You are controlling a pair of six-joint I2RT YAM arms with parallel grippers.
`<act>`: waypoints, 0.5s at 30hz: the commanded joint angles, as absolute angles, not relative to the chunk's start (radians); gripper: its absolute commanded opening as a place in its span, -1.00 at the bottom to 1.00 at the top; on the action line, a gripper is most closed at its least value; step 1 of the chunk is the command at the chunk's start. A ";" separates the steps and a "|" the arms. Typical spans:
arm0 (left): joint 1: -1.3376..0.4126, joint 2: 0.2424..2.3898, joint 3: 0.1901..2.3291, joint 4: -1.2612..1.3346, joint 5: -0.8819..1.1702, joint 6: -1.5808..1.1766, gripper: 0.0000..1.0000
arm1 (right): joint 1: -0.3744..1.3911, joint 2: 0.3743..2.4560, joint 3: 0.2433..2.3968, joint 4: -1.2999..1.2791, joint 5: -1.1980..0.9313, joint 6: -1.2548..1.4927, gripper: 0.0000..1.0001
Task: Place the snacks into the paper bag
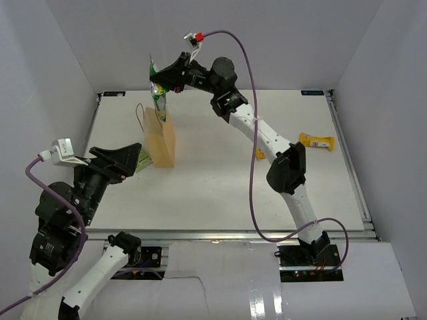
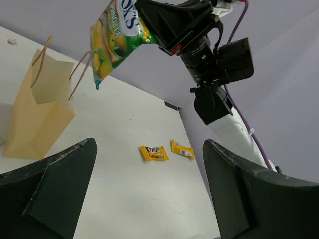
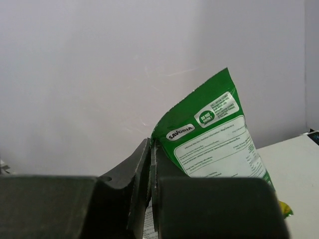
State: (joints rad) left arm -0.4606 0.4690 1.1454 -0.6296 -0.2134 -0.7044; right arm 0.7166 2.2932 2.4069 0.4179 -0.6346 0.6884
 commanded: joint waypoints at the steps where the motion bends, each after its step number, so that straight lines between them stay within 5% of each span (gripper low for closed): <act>1: -0.463 0.463 1.120 -0.650 -0.224 -0.719 0.96 | 0.747 2.289 2.473 0.460 -0.540 0.601 -0.85; 15: -0.465 0.451 1.098 -0.641 -0.242 -0.701 0.96 | 0.772 2.252 2.494 0.498 -0.557 0.647 -0.85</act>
